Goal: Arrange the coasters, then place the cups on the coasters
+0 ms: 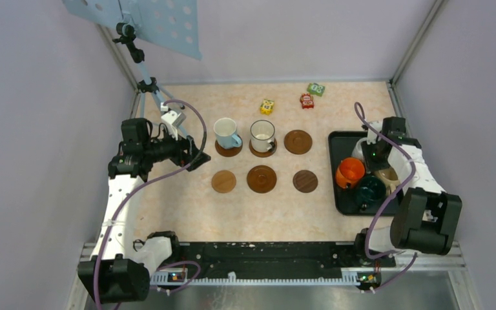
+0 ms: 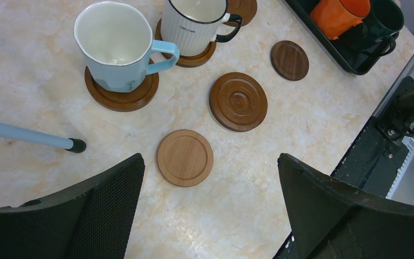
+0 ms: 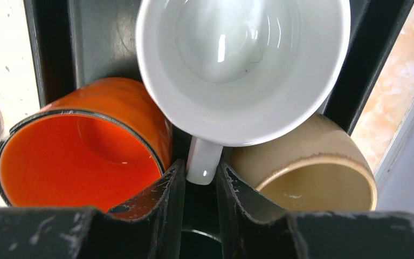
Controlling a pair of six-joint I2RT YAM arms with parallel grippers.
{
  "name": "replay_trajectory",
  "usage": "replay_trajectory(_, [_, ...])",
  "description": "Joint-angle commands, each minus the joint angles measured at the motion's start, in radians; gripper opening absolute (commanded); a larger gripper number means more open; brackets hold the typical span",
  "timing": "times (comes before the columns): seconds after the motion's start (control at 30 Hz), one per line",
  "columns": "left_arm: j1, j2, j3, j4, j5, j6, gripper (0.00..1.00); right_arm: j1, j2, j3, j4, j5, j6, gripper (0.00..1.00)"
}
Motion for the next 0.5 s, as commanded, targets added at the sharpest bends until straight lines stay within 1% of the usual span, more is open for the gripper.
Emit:
replay_trajectory(0.0, [-0.003, -0.023, -0.006, 0.026, 0.021, 0.006, 0.99, -0.010, 0.049, -0.020, 0.091, -0.005, 0.031, 0.27])
replay_trajectory(0.4, [-0.003, -0.019, -0.011, 0.033, 0.022, 0.005, 0.99, -0.010, 0.148, -0.020, 0.218, -0.038, 0.070, 0.27])
replay_trajectory(0.47, [-0.003, -0.021, -0.015, 0.032, 0.026, 0.005, 0.99, -0.010, 0.152, -0.018, 0.228, -0.046, 0.072, 0.25])
